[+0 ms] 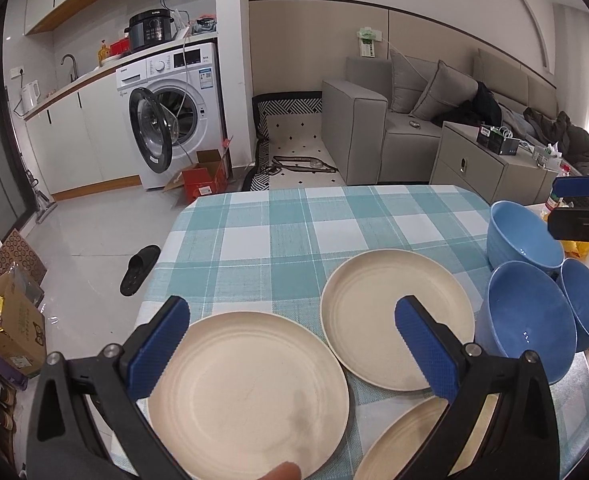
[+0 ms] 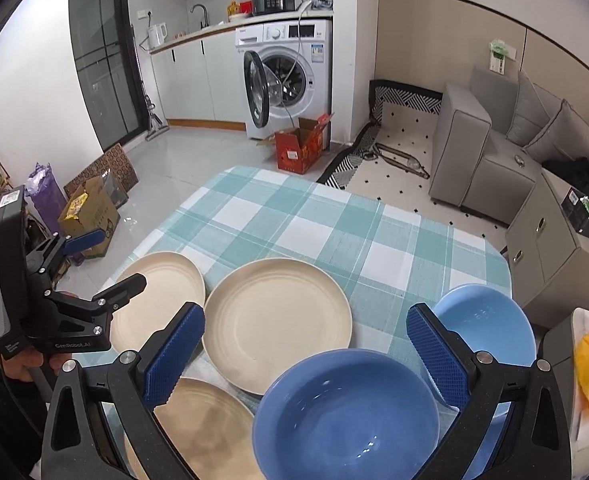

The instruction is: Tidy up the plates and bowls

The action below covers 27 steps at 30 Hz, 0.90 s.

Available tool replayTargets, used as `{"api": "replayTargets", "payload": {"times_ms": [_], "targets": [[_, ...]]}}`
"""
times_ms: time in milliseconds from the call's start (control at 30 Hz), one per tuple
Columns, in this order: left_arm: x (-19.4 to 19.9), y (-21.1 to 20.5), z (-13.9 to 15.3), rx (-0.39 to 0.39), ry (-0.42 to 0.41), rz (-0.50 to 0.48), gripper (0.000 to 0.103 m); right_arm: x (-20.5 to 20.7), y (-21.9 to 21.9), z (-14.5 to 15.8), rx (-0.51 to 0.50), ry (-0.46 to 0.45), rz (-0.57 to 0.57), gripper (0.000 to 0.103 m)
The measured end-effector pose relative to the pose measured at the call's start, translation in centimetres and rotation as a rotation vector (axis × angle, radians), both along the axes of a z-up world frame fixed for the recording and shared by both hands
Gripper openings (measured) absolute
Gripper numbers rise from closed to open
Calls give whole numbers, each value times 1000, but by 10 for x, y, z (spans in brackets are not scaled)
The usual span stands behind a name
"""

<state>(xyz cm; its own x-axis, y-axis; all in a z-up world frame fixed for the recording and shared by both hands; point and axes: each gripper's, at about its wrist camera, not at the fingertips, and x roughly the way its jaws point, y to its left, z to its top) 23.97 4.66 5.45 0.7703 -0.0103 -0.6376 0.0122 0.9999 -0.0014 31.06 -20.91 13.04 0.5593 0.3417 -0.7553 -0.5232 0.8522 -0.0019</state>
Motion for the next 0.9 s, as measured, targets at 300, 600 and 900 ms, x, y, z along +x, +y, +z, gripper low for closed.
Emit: {"api": "replayTargets", "payload": {"times_ms": [300, 600, 900], "targets": [[28, -9, -15, -20, 35, -37, 103, 49, 11, -46, -79, 133, -48, 103], [53, -24, -36, 25, 137, -83, 103, 84, 15, -86, -124, 246, -71, 103], [76, -26, -64, -7, 225, -91, 100, 112, 17, -124, -186, 348, -104, 93]]}}
